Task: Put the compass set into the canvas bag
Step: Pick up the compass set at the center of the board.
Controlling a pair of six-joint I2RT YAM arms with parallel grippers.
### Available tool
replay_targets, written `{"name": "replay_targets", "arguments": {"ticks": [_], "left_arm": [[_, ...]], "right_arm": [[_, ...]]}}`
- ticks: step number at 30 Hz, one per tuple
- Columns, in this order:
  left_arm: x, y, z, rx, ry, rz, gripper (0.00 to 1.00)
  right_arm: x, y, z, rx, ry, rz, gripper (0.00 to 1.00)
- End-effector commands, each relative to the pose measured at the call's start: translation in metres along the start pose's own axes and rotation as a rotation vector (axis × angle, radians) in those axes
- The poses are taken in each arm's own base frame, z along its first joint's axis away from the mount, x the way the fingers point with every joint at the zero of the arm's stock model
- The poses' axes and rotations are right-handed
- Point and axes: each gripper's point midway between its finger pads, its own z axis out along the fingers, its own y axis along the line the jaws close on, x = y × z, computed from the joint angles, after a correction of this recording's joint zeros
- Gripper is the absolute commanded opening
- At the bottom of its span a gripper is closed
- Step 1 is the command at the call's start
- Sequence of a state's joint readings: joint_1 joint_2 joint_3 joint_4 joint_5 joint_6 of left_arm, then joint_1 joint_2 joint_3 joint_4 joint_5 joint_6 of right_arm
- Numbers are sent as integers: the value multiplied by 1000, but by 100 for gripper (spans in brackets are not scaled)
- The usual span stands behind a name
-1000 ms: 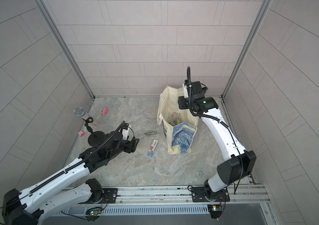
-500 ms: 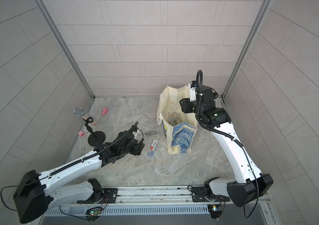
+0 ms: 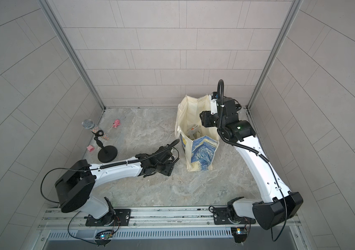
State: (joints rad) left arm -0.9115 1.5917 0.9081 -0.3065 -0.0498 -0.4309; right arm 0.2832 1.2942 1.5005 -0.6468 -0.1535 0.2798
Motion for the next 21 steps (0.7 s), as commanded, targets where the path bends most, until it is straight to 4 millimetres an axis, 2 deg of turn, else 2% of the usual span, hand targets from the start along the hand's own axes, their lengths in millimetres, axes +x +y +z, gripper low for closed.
{"name": "replay_targets", "arguments": {"ticks": [1,6,10,18,21], "left_arm": [[1,0,6,-35,24,8,74],[9,1,21,-68,59,17,73],[18,9,31,-114,80,16,67],[19,16,28,-125,41,9,56],[20,18,29,-123,34,3,55]], "right_arm": [[-4,2,-7,-6,-25,-17,58],[-3,2,-5,-7,-22,-18,58],[-4,2,-4,-10,-23,-18,58],[-3,3,-2,-14,-19,-19,59],[-2,3,-1,-14,-16,-19,59]]}}
